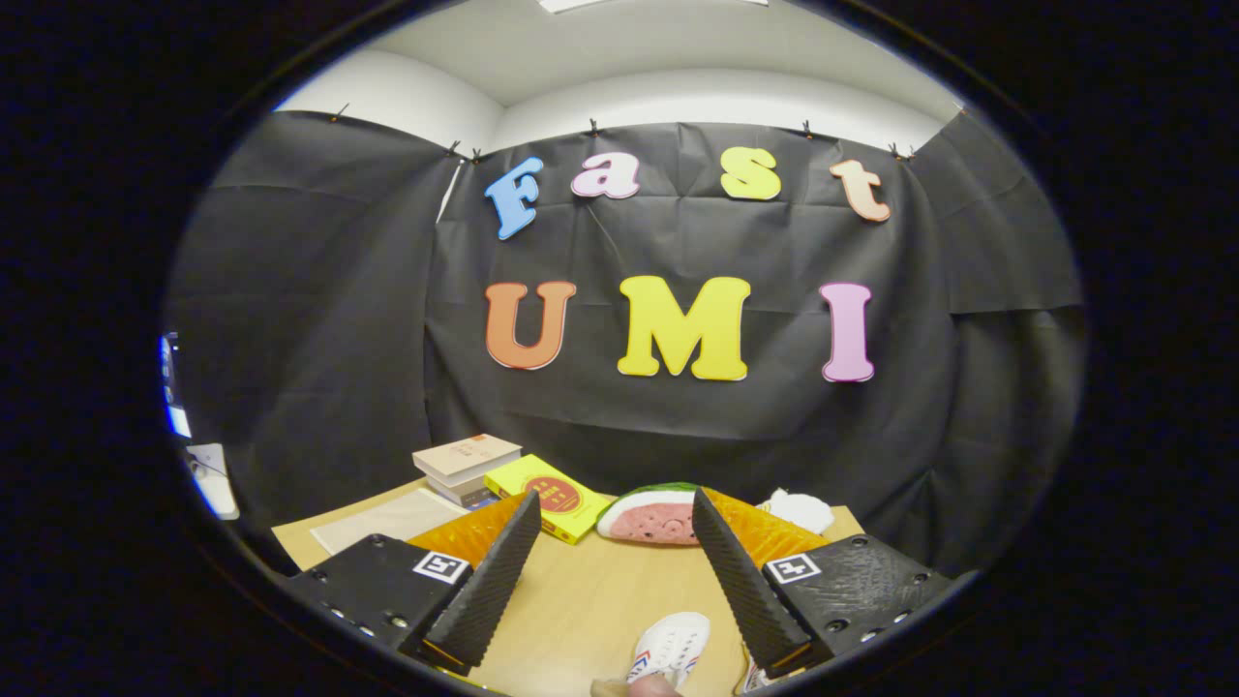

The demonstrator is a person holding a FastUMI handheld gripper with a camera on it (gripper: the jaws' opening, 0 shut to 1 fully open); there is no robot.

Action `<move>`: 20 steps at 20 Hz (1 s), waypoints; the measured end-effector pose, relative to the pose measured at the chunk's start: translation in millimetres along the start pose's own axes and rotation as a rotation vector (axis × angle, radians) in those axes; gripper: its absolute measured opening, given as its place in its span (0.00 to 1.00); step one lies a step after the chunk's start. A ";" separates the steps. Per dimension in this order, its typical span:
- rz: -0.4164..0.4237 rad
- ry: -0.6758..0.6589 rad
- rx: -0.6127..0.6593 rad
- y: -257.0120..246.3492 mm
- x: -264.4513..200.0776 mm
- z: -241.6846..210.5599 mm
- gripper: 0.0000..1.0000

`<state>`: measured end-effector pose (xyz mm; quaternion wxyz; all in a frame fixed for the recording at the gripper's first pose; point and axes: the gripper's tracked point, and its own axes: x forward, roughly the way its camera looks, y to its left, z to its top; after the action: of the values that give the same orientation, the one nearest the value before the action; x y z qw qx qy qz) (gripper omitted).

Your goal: Open the storage box then place both shoes into the box .Put the left shoe in first, then the right shoe, with the right side of both shoes facing outward in a uniform manner.

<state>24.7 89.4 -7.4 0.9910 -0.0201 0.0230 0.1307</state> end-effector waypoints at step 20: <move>0.293 0.355 0.204 136.2 34.6 -130.8 0.95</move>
<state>17.4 223.7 -144.4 0.9388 0.0611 0.2123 0.2643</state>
